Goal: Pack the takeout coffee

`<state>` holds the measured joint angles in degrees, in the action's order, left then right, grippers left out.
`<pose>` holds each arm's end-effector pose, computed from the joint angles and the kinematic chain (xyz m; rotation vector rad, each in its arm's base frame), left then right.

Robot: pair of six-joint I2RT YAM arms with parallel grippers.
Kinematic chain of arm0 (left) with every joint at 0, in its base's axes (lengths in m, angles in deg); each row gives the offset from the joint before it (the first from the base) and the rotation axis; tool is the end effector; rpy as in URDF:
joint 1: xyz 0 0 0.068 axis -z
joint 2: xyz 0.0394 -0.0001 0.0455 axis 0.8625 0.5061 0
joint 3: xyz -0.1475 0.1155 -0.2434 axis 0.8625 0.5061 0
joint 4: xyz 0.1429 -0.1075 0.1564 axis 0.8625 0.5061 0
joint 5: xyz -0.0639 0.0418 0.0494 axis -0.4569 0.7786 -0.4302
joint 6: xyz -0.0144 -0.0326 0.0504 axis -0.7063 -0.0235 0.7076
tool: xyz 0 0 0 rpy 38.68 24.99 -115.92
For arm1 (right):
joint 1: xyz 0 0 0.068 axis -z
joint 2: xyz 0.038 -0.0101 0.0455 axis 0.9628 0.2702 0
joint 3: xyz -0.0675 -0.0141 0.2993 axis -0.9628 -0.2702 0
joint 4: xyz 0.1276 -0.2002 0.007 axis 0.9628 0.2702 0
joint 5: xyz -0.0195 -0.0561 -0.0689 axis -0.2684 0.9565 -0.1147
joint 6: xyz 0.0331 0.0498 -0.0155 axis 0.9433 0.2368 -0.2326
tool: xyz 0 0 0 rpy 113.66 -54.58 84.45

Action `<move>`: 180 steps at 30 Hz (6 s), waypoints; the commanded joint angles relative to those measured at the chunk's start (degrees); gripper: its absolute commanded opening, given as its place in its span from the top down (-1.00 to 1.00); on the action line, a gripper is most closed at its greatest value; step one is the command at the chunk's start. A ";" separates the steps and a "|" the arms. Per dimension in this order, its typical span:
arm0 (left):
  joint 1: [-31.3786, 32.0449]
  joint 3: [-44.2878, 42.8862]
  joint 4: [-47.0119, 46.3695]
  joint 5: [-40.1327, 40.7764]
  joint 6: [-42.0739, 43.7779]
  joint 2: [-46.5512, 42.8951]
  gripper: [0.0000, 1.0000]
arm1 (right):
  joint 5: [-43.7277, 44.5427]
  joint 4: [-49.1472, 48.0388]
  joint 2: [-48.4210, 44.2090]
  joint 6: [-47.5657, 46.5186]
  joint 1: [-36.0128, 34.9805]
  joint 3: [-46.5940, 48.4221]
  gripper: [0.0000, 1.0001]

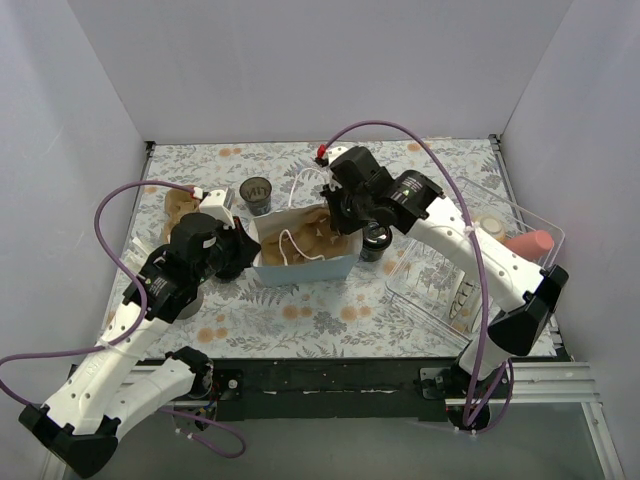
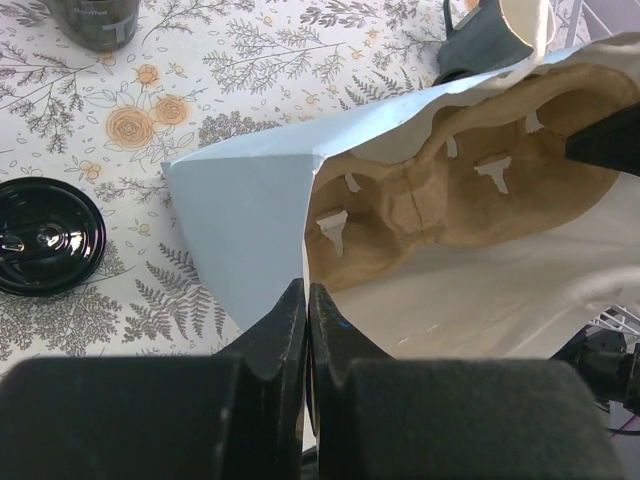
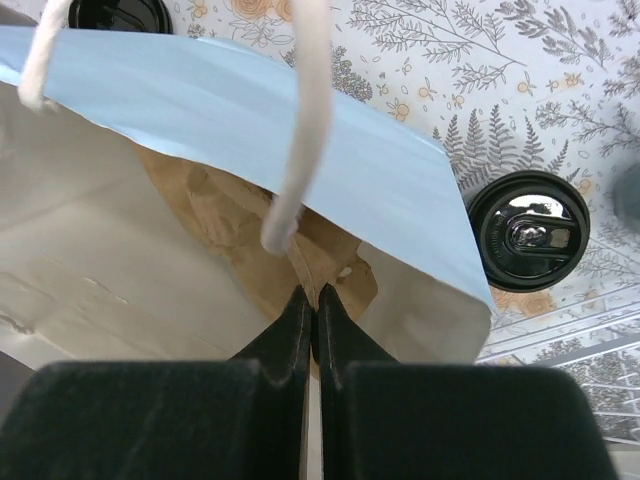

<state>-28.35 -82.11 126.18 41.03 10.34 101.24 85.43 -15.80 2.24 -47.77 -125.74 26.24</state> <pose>0.1098 -0.0640 0.3656 -0.6573 2.1391 -0.9219 0.2045 0.2445 0.4287 -0.6424 2.2670 0.4055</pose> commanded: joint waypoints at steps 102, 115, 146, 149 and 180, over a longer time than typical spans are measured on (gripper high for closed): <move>-4.70 -24.58 15.22 21.28 -9.42 23.84 0.31 | 2.54 3.33 8.32 1.57 8.97 12.46 0.97; -5.58 -26.64 17.92 9.58 -11.97 20.31 1.00 | -2.48 -6.88 1.28 11.33 6.59 3.38 0.97; -5.76 -42.98 27.62 7.92 -9.77 29.39 1.00 | -0.62 -9.30 -0.72 14.57 6.15 10.84 0.97; -5.84 -35.45 24.25 4.40 -11.53 26.29 1.00 | -1.68 -15.30 -6.79 16.69 6.94 -6.33 0.97; -5.93 -43.65 31.20 13.53 -6.35 30.43 -0.12 | 8.07 -2.03 -6.98 8.69 9.14 6.13 0.07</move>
<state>-34.32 -125.38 156.08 51.04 2.89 132.97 88.73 -19.21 -2.65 -36.73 -117.90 29.04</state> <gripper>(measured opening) 0.548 0.459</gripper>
